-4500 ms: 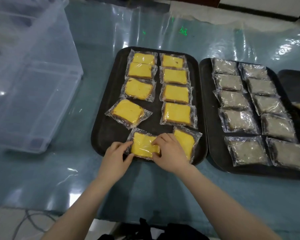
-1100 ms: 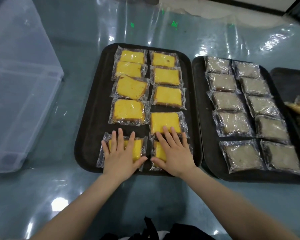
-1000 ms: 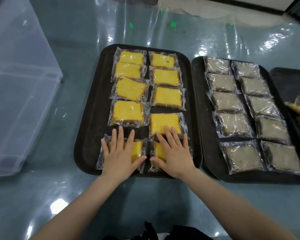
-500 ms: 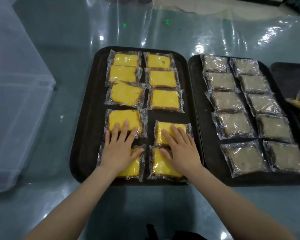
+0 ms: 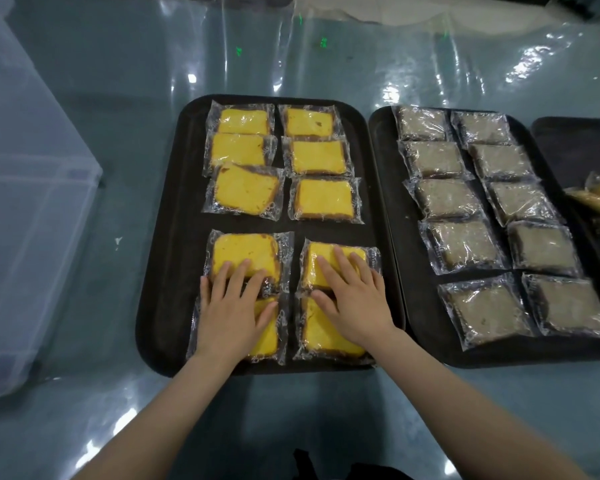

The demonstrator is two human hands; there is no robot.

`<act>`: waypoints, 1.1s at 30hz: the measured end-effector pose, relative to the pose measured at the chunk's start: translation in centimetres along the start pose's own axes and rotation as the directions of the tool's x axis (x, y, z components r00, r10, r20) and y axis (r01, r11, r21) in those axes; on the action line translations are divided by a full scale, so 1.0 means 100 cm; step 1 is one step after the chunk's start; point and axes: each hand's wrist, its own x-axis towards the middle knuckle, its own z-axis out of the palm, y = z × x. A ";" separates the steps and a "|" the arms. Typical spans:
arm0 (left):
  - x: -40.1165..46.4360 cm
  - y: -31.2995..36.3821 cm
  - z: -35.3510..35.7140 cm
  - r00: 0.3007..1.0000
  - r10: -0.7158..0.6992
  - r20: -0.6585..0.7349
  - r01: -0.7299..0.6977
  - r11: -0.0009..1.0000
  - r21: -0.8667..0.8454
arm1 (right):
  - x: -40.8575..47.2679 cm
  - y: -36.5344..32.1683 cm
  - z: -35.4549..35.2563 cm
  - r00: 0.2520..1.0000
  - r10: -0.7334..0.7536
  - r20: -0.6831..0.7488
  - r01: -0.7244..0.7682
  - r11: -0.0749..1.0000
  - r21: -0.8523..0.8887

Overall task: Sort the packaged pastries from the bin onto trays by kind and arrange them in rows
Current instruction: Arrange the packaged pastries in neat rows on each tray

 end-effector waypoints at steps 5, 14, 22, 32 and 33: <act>0.012 -0.002 -0.005 0.998 -0.023 -0.060 0.019 0.998 -0.056 | 0.004 0.002 -0.008 0.998 -0.034 -0.061 0.036 0.999 0.036; 0.087 -0.010 -0.012 0.999 0.016 -0.052 -0.017 1.000 -0.022 | 0.096 -0.004 -0.026 0.988 0.008 -0.156 0.012 0.992 0.126; 0.132 -0.020 -0.004 0.991 -0.070 0.118 0.062 0.996 0.071 | 0.127 0.008 -0.024 0.999 -0.010 -0.046 0.011 1.000 0.020; 0.104 -0.012 0.001 0.993 -0.111 0.039 0.107 0.991 0.084 | 0.104 -0.001 -0.011 0.996 0.024 -0.081 -0.024 1.000 0.000; 0.104 -0.013 0.001 0.993 -0.112 0.037 0.109 0.991 0.081 | 0.104 -0.002 -0.011 0.995 0.026 -0.093 -0.025 1.000 0.004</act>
